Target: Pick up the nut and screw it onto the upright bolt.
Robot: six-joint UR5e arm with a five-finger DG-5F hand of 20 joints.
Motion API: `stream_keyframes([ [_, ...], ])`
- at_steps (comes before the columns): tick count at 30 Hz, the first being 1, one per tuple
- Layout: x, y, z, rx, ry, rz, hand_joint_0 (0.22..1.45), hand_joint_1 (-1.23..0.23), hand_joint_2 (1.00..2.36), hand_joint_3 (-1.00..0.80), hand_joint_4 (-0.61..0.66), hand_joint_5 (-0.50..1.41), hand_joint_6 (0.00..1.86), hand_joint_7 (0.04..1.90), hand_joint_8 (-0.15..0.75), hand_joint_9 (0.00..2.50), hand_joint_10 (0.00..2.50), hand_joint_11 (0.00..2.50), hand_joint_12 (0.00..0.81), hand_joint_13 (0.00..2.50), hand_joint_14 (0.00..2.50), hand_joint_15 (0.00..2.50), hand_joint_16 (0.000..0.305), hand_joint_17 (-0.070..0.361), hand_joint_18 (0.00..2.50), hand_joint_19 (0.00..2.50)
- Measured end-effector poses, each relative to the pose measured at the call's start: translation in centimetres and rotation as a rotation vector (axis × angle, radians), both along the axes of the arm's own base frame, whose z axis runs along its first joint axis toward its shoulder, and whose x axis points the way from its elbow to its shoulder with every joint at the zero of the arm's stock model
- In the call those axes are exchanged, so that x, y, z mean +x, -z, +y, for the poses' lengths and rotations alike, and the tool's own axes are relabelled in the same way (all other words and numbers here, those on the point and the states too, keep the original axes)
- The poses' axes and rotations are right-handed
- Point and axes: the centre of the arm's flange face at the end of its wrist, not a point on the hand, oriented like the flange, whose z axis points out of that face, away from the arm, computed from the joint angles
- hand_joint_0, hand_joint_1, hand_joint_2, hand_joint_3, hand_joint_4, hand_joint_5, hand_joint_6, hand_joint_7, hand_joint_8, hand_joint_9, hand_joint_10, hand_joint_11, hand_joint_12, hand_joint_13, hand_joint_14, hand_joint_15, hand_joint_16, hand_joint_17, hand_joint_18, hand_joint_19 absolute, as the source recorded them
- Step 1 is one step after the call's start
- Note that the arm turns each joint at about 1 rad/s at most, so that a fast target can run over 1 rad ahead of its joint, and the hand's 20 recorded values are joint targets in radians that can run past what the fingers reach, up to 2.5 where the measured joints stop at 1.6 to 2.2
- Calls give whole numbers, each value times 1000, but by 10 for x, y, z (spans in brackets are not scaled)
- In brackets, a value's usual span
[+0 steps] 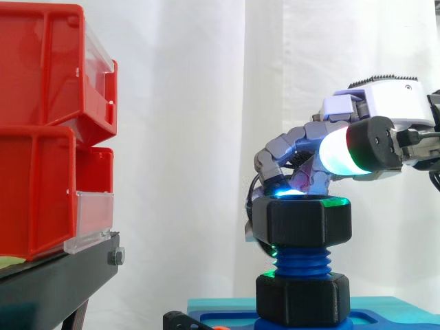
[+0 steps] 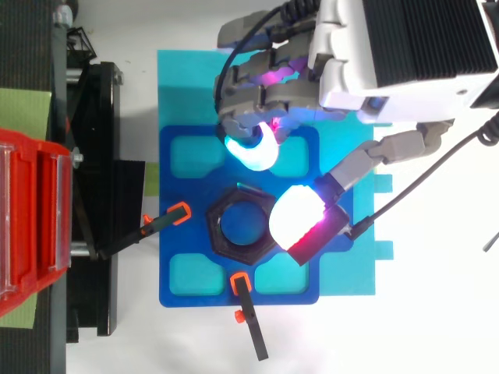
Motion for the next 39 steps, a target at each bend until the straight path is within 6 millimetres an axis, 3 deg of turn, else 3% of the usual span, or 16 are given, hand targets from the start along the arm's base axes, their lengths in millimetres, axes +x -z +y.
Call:
stream_keyframes([
  [6,0,-1,-1,0,-10,-10,459,-199,1000,-500,157,-192,502,690,233,599,0,0,314,283,0,0,41,91,66,0],
  [13,3,-4,1,0,-20,-39,454,-163,1000,-500,62,-190,501,616,206,396,0,0,325,134,0,0,46,104,0,0],
  [21,7,-5,16,3,-46,-58,450,-135,1000,-500,53,-139,501,662,187,267,0,0,333,24,0,0,48,107,0,0],
  [32,11,-5,46,47,-62,-42,455,-159,1000,-500,85,-99,502,756,190,279,0,0,330,37,0,0,48,108,0,0],
  [39,11,-4,52,53,-65,-32,462,-203,1000,-500,117,-89,503,804,200,325,0,0,327,86,0,0,47,106,0,0],
])
